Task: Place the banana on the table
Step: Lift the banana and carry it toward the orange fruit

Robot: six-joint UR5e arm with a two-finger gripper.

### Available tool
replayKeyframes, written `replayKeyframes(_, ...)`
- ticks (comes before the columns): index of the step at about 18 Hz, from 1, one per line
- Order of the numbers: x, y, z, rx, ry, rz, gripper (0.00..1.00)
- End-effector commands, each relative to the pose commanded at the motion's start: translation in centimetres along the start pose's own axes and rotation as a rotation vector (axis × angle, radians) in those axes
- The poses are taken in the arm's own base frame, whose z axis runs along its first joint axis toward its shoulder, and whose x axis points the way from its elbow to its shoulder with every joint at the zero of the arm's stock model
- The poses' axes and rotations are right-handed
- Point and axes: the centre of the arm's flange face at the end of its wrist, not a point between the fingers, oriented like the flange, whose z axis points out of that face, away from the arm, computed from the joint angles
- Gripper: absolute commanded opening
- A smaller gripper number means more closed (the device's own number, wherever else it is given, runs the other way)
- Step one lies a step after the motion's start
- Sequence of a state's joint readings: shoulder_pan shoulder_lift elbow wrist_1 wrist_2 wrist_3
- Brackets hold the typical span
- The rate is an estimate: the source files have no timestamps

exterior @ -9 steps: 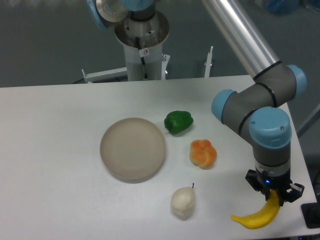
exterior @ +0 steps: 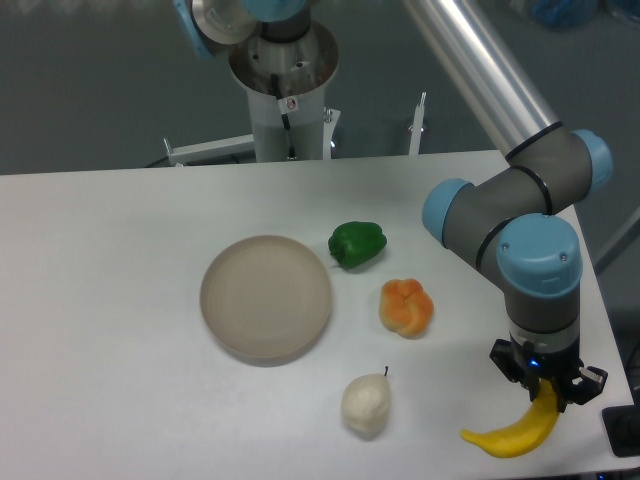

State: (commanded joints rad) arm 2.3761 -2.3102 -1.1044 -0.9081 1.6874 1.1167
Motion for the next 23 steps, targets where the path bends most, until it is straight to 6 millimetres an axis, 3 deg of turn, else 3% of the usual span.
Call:
replayKeyframes(5,0.7,0.6,-0.2,-0.007,0.015,0.001,0.32)
replayKeyframes(9,1.3,4.9,-1.4,-0.023,0.046,0.054,0.32)
replayKeyframes(13,1.6,7.3,-1.8,-0.016,0.066,0.073,0.32)
replayKeyframes(17,2.0,10.4,-2.0,-0.003,0.098,0.115,0.32)
replayKeyframes(23,3.3,17.0,-1.3,0.019,0.167,0.146,0.31)
